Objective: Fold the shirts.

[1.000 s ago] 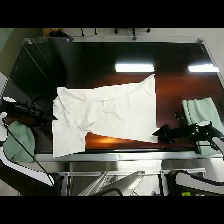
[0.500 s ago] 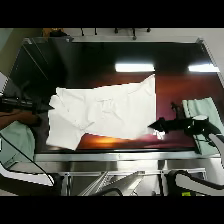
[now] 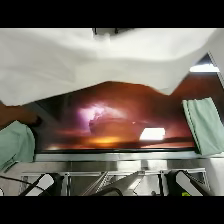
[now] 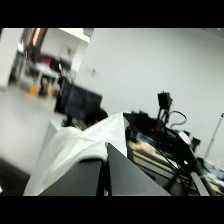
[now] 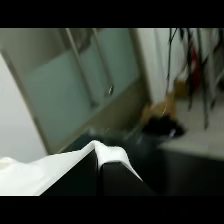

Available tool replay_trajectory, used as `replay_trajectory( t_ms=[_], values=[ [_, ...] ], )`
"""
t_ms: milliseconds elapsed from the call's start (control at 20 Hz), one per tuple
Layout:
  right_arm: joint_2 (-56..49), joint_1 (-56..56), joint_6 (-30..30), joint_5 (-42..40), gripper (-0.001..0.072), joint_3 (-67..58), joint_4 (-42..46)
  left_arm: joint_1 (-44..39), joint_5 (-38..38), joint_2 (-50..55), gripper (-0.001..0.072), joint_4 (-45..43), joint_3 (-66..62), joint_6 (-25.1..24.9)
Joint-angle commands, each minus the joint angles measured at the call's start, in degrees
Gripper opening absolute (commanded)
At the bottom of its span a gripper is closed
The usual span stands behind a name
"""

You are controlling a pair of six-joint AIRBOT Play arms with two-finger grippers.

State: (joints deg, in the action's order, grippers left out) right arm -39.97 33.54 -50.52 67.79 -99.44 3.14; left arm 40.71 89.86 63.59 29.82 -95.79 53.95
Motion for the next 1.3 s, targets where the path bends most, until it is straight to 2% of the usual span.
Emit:
replay_trajectory(
  t_ms=[0,150,300,400,500,650,800,900,1050,1250],
  values=[
    [1.0,4.2,-2.3,-7.6,0.0021,-18.7,-0.1,14.4,-12.7,-9.3,0.0022,12.3,-8.5,5.0],
    [1.0,4.2,-2.7,-9.1,0.0021,-20.5,0.6,29.5,-13.2,-10.4,0.0022,11.7,-14.8,12.9],
    [-0.4,4.2,-5.5,-6.5,0.0021,-20.4,3.2,31.7,-10.9,-7.2,0.0022,9.4,-21.6,13.4],
    [-2.3,4.2,-5.7,-3.1,0.0021,-20.0,3.1,29.0,-7.8,-4.5,0.0022,-2.0,-25.5,15.7],
    [-4.3,4.2,-5.9,1.4,0.0021,-17.1,3.0,20.9,-6.4,-3.2,0.0022,-16.5,-25.0,16.2],
    [-7.0,3.7,-4.2,7.3,0.002,-4.5,-0.2,-2.7,-6.9,-3.1,0.0022,-41.4,-12.0,11.8],
    [-10.2,-2.5,0.2,6.4,0.0021,12.6,4.7,-25.1,-15.6,1.2,0.0021,-70.2,3.8,10.0],
    [-14.7,-7.3,1.3,0.7,0.0021,22.7,12.9,-32.0,-23.7,7.6,0.0021,-82.1,11.6,11.4],
    [-29.0,-11.3,5.0,-5.1,0.002,28.4,16.0,-32.4,-30.2,22.9,0.0021,-84.2,13.3,11.4],
    [-50.2,-14.0,7.9,-7.7,0.002,20.5,10.0,-31.4,-26.5,44.8,0.002,-82.2,-3.5,11.1]
  ],
)
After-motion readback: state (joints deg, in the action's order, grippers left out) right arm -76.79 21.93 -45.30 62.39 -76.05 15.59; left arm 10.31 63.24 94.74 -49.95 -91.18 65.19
